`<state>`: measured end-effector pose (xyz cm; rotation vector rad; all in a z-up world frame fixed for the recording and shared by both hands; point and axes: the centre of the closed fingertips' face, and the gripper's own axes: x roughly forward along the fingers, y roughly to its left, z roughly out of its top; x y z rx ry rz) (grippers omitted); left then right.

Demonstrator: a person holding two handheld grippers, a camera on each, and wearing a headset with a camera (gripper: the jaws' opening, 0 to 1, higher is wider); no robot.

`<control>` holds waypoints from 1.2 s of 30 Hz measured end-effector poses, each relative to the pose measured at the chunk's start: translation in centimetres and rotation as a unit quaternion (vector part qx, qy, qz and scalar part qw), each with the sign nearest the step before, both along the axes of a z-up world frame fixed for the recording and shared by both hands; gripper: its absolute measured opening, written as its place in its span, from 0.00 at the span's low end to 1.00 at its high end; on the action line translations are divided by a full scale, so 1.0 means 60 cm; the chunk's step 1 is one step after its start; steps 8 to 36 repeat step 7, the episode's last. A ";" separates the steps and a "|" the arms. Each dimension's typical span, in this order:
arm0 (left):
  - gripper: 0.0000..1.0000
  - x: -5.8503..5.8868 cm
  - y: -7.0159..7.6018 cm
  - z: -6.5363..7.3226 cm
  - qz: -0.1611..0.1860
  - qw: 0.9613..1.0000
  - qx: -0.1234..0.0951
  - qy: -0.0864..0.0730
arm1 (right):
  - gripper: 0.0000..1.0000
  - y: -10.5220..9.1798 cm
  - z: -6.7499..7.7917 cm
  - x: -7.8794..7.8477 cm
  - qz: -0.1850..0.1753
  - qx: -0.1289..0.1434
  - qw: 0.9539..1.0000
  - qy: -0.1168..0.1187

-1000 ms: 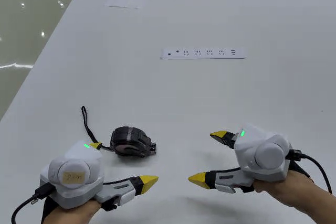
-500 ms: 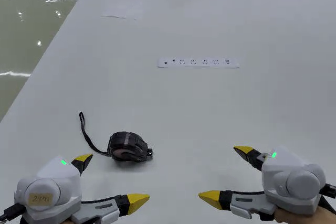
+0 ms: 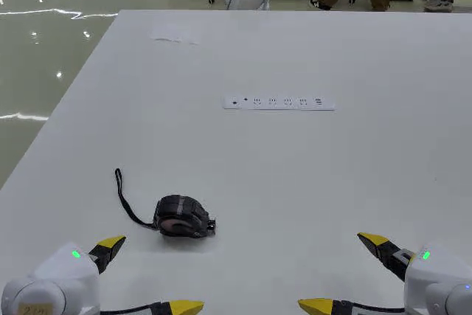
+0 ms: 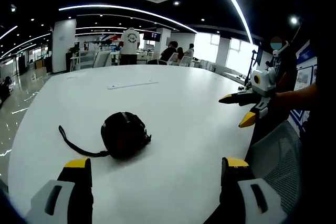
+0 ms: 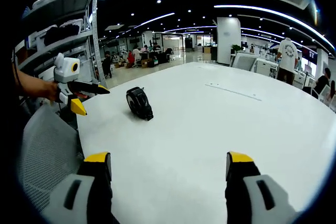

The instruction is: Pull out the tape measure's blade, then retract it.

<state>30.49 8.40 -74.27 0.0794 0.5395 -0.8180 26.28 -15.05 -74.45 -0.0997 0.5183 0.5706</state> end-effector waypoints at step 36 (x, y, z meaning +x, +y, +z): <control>1.00 -0.003 0.005 0.000 0.010 1.000 -0.005 0.002 | 0.93 -0.006 0.004 -0.012 -0.003 0.005 1.000 -0.002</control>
